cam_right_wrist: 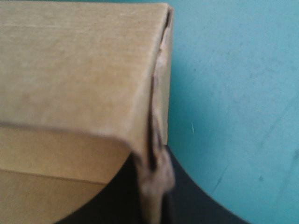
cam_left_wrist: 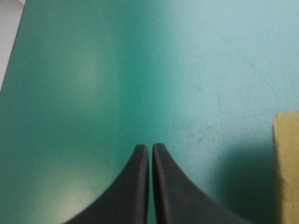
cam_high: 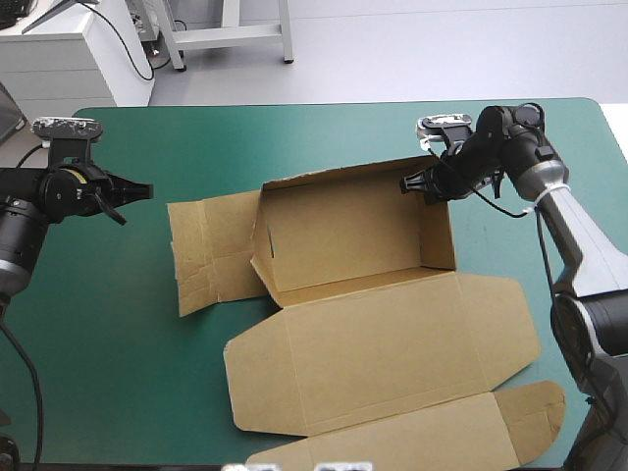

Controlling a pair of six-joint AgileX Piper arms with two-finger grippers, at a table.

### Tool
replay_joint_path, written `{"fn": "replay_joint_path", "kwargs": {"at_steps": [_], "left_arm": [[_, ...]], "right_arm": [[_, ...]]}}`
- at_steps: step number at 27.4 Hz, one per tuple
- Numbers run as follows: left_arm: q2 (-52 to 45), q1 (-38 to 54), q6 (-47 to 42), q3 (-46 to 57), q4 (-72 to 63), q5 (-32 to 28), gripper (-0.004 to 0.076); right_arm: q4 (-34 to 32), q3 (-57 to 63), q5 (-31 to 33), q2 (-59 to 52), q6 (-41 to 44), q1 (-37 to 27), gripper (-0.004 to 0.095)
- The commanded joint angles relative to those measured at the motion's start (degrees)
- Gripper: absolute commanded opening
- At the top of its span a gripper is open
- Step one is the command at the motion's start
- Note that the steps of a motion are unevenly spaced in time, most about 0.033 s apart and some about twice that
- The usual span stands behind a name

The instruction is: Fold the box

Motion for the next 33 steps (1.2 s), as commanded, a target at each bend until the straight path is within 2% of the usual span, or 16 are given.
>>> {"fn": "replay_joint_path", "kwargs": {"at_steps": [1, 3, 7, 9, 11, 16, 21, 25, 30, 33], "left_arm": [[-1.08, 0.13, 1.42, -1.71, -1.76, -1.55, 0.0008], [-1.08, 0.13, 3.57, -1.71, -3.08, -1.1, 0.0008], [-1.08, 0.13, 4.41, -1.71, -3.32, -0.8, 0.0008], [-1.08, 0.13, 4.41, -1.71, -3.1, -0.26, 0.0008], [-1.08, 0.13, 5.39, -1.71, -3.1, 0.37, 0.0008], [-1.08, 0.13, 5.39, -1.71, -3.1, 0.61, 0.0008], [-1.08, 0.13, 5.39, -1.71, -3.1, 0.84, 0.0008], [-1.08, 0.13, 5.49, -1.71, -3.1, 0.98, 0.0008], [-1.08, 0.13, 5.83, -1.71, -2.67, 1.65, 0.0008], [-1.08, 0.13, 6.1, -1.71, -2.87, 1.65, 0.0008]], "right_arm": [[1.39, -1.06, -1.02, 0.28, -1.03, 0.05, 0.0017], [1.29, -1.06, -2.97, 1.04, -1.6, 0.26, 0.0072], [-0.5, -1.19, -6.83, 1.14, -3.59, 0.78, 0.0293], [-0.74, -2.82, -6.51, 1.02, -6.05, 0.78, 0.0392], [-0.82, -5.7, -4.56, 0.93, -6.56, 0.78, 0.0443], [-1.81, -14.77, 5.26, 0.81, -6.56, 0.78, 0.0443], [-2.51, -18.47, 5.09, -1.03, -3.01, 0.43, 0.0443], [-5.84, -16.91, 5.19, -2.58, 0.7, 0.43, 0.0443], [-4.14, -5.6, 5.19, -5.11, 0.49, 0.43, 0.0443], [0.37, -3.15, 5.19, -3.83, -2.98, 0.43, 0.0443]]}}
